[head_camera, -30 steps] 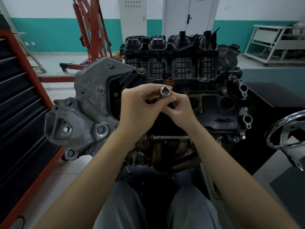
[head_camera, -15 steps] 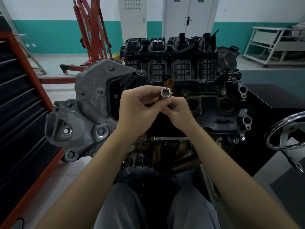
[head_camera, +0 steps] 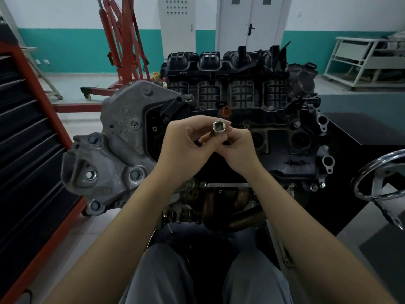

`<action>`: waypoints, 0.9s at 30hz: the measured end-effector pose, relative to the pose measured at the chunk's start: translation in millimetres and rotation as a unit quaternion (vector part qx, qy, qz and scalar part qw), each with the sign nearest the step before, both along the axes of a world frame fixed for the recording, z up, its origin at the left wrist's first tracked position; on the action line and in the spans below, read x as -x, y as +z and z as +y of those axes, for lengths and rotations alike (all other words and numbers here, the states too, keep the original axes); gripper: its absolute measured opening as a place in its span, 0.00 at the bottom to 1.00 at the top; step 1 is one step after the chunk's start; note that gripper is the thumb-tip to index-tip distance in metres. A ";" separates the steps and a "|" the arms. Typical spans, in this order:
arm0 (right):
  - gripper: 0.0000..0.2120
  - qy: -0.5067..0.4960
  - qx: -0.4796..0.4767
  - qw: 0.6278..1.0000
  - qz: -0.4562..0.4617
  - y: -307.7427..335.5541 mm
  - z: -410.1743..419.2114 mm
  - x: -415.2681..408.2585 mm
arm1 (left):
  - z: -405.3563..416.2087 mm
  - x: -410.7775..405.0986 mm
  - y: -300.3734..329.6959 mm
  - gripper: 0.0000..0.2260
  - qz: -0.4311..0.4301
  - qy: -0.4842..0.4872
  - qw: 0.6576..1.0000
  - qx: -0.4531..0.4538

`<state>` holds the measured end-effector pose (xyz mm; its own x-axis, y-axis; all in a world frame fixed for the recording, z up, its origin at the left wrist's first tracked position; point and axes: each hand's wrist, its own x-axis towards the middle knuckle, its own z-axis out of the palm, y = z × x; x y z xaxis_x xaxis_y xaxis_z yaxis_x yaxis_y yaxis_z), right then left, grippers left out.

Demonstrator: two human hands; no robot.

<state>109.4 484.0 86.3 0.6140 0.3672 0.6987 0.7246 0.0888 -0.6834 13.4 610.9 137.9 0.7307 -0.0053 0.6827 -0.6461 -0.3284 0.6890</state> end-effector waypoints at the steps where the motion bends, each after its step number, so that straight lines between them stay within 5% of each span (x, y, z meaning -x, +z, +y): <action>1: 0.10 -0.009 -0.004 1.000 0.000 0.0 0.0 0.0 | -1.1 0.2 0.0 0.10 -0.011 0.020 1.000 -0.010; 5: 0.08 -0.001 -0.003 1.000 -0.015 0.7 -1.8 -1.4 | -4.1 0.7 -0.4 0.11 -0.036 0.061 0.997 0.000; 11: 0.10 0.019 -0.012 1.000 -0.001 -0.2 -1.0 -0.9 | -0.2 -1.0 1.1 0.12 0.005 -0.020 1.000 0.006; 17: 0.07 0.012 -0.027 1.000 0.005 -0.2 -1.8 -2.1 | -6.0 1.0 1.2 0.11 -0.027 0.037 0.999 0.011; 23: 0.11 0.029 -0.043 0.999 0.012 2.0 -1.8 2.0 | -1.4 0.1 2.6 0.10 0.001 -0.027 0.999 0.023; 27: 0.06 0.006 -0.042 0.999 0.016 -0.3 -2.0 -0.8 | -5.3 -0.1 0.3 0.08 -0.029 0.070 0.997 -0.016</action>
